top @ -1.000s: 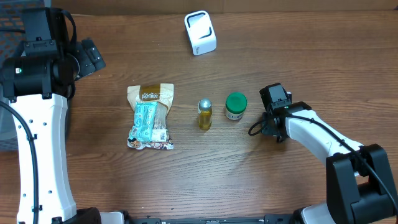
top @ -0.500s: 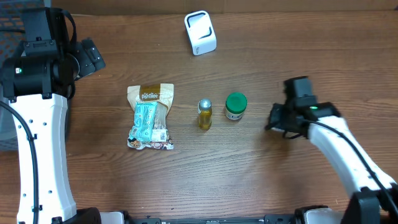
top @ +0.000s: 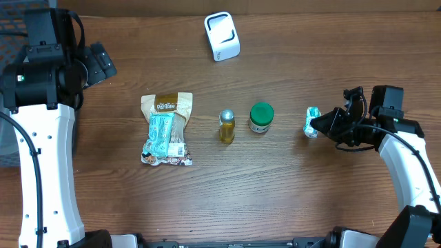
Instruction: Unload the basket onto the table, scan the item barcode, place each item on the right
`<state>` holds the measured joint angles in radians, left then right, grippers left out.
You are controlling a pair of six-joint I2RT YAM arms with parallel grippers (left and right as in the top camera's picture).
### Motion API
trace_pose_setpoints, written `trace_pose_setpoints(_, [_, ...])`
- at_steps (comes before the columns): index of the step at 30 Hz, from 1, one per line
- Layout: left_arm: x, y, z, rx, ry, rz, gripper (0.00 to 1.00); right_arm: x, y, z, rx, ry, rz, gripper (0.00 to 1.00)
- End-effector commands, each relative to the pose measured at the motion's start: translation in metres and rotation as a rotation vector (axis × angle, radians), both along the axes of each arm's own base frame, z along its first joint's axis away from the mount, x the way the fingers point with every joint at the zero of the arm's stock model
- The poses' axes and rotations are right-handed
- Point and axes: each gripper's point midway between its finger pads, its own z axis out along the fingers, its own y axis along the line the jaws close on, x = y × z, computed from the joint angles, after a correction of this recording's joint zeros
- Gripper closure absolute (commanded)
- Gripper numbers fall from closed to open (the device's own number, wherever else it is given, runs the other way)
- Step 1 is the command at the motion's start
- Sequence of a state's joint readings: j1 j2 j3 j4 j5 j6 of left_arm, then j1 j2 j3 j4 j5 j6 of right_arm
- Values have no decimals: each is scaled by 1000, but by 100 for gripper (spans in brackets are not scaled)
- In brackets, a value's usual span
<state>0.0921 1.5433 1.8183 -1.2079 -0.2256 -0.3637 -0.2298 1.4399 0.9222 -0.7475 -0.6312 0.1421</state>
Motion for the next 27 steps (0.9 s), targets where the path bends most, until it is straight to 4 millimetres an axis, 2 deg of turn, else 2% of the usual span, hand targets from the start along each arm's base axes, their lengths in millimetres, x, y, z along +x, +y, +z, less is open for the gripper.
trace_pose_setpoints(1, [0, 3, 1, 12, -2, 13, 0, 4, 4, 6, 28, -57, 41, 96])
trace_pose_setpoints(16, [0, 3, 1, 12, -2, 13, 1, 13, 25, -29, 229, -6, 97, 96])
trace_pose_setpoints(23, [0, 3, 1, 12, -2, 13, 0, 14, 22, -54, 249, 58, 81, 96])
trace_pose_setpoints(27, [0, 3, 1, 12, -2, 13, 0, 13, 13, -66, 255, 80, 57, 96])
